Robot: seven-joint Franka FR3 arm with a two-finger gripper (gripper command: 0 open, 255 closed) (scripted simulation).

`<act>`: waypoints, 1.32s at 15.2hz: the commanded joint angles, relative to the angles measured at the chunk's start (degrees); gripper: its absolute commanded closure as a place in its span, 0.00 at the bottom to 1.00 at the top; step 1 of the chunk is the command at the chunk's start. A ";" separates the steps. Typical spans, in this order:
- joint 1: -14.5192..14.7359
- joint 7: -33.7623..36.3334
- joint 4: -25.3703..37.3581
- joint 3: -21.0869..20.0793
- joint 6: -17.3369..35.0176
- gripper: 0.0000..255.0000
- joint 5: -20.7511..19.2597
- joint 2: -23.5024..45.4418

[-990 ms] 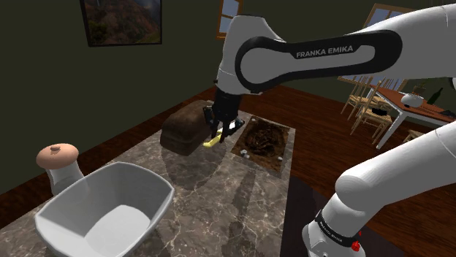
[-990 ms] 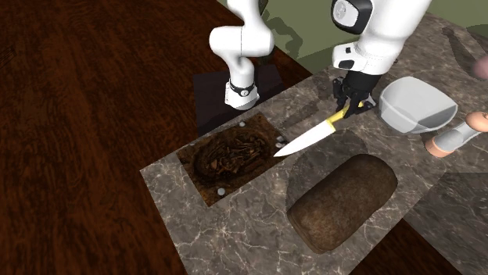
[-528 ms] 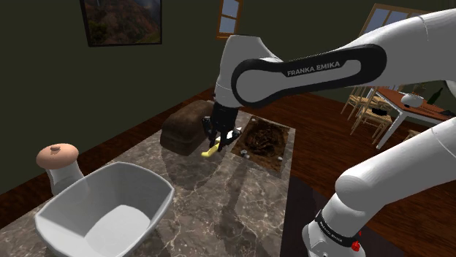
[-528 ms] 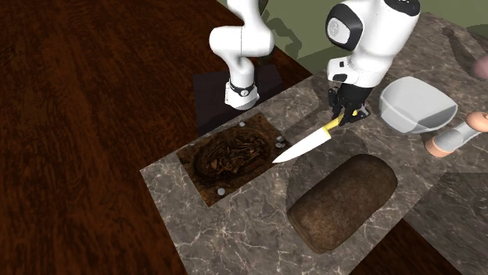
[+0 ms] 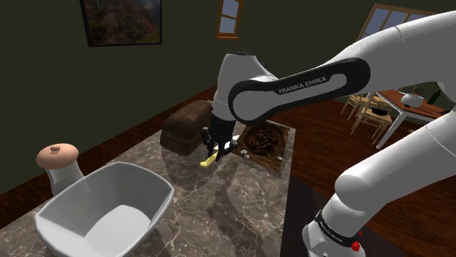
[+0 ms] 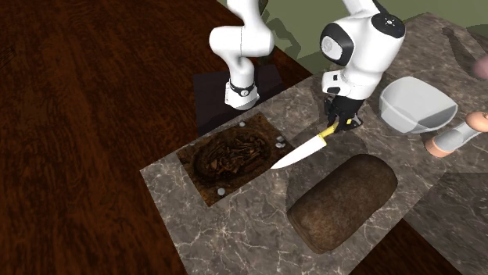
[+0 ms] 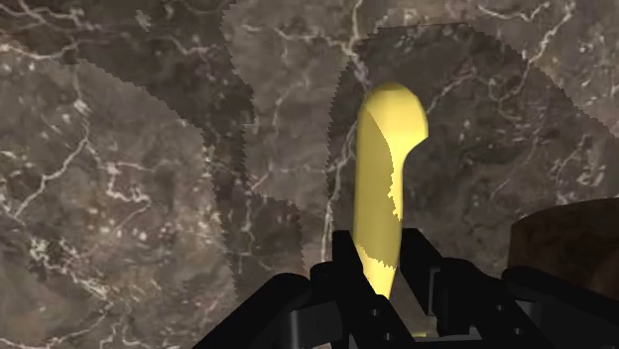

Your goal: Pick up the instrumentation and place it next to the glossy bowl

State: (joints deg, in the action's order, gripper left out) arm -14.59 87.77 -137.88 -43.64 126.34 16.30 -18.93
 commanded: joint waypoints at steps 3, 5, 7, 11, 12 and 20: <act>-0.37 0.63 -1.94 -1.22 3.64 1.00 -0.52 1.83; -0.68 1.06 -2.74 -1.88 5.46 1.00 -1.01 2.98; -1.04 1.58 -3.49 -2.55 7.31 1.00 -1.62 4.21; -1.50 2.29 -4.27 -3.32 9.39 1.00 -2.49 5.71; -1.49 2.28 -4.28 -3.31 9.39 1.00 -2.49 5.71; -1.49 2.28 -4.28 -3.31 9.39 0.00 -2.49 5.71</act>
State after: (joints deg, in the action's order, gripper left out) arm -16.08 90.05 -142.16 -46.96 135.73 13.82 -13.22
